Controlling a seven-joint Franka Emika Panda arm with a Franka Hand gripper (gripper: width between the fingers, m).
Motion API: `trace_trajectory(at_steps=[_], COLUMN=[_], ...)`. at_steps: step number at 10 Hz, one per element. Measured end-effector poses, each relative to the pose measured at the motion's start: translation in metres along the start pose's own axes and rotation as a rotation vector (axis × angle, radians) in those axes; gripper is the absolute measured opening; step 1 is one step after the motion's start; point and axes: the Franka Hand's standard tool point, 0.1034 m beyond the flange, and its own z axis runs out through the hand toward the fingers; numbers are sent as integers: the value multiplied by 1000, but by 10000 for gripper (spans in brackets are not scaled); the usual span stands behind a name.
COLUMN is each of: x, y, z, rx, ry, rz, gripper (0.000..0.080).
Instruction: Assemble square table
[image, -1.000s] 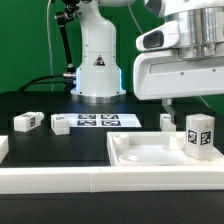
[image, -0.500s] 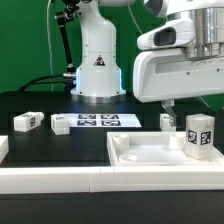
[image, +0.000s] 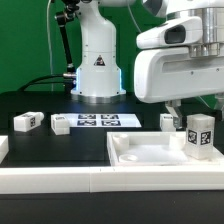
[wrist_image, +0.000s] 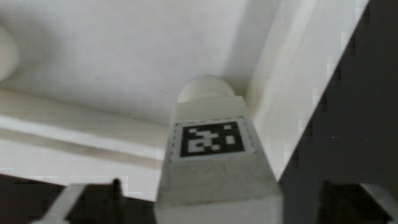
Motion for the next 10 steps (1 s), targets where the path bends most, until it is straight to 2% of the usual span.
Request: trace_trajectory(at_steps=[1,2,4,8,10], x=[0,0,0,-2,-3], y=[0,0,0,1,0], z=[0,0,0,0,1], rx=[0,0,1,7,23], ry=[0,0,0,30,49], rz=[10,19,58,448,682], gripper=[351,288,288,288,290])
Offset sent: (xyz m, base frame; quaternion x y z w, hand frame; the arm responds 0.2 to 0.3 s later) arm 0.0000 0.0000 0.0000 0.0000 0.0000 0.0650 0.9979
